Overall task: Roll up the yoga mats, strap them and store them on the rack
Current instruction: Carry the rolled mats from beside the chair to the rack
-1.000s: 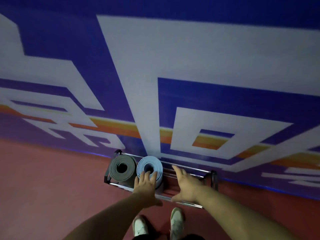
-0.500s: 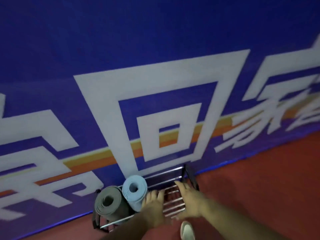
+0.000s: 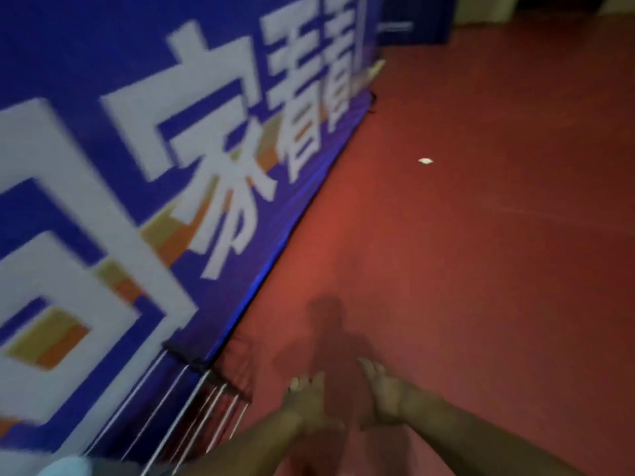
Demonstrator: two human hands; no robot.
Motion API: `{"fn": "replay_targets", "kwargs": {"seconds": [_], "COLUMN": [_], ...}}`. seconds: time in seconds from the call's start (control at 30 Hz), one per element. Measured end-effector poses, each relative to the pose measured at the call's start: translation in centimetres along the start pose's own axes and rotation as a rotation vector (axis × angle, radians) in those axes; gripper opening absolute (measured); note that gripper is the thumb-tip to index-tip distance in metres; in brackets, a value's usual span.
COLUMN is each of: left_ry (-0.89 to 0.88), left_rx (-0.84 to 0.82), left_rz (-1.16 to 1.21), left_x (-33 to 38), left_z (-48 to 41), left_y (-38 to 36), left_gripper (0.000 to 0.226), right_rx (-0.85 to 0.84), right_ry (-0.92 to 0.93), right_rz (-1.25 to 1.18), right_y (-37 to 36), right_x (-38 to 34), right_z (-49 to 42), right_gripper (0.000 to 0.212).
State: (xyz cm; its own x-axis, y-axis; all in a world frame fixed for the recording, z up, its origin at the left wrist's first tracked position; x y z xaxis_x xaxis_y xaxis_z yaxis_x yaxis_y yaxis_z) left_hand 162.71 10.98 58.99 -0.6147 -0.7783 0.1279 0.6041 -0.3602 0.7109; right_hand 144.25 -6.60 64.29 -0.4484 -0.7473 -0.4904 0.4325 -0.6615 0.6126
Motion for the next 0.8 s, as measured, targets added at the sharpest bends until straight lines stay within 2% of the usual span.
{"fn": "replay_targets", "kwargs": {"seconds": [0.03,0.07,0.13,0.23,0.3,0.5,0.7,0.8], "left_ry": [-0.041,-0.069,-0.126,-0.248,-0.309,-0.416,-0.596,-0.674], "left_rx": [-0.013,-0.045,-0.062,-0.089,-0.155,-0.214,-0.273,-0.277], "left_rz": [-0.050,-0.059,-0.123,-0.186,-0.230,-0.422,-0.596,-0.711], "left_x": [3.4,6.9,15.4,27.2,34.0,47.6,64.9,73.6], "left_z": [-1.3,-2.4,-3.0,-1.2,-0.2,-2.2,-5.6,-5.8], "left_y": [-1.0,-2.2,-3.1,-4.9,-6.9,-9.7,-10.9,-12.0], "left_gripper": [0.121,0.123,0.121,0.108,0.106,0.091,0.099,0.102], "right_rx": [-0.015,0.105,0.201,0.192,0.223,0.341,0.493,0.630], "right_ry": [-0.045,-0.057,-0.085,-0.301,-0.371,-0.529,-0.760,-0.859], "right_rz": [-0.012,-0.073,-0.140,-0.201,-0.300,-0.503,-0.744,-0.864], "right_y": [-1.5,-1.3,-2.4,-3.4,-4.3,-5.2,-4.7,-4.3], "right_x": [0.3,-2.3,5.3,15.3,19.7,31.7,43.7,48.8], "right_z": [0.5,0.2,2.8,9.7,13.1,20.9,28.4,32.7], "right_gripper": [0.128,0.126,0.121,0.123,0.128,0.128,0.123,0.125]}}
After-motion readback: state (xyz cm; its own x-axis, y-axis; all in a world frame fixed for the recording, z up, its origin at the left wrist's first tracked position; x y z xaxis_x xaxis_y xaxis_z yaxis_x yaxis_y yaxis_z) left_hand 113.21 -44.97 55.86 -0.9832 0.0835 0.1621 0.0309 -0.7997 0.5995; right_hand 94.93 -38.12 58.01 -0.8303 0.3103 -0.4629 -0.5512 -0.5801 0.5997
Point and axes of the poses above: each hand's wrist, its own z-axis away from the middle knuckle, its own y-axis out of the back of the hand, x = y × z, the point moved 5 cm from there along -z, towards the middle knuckle, and after that the axes turned 13 degrees about y, right-handed, at the moved point
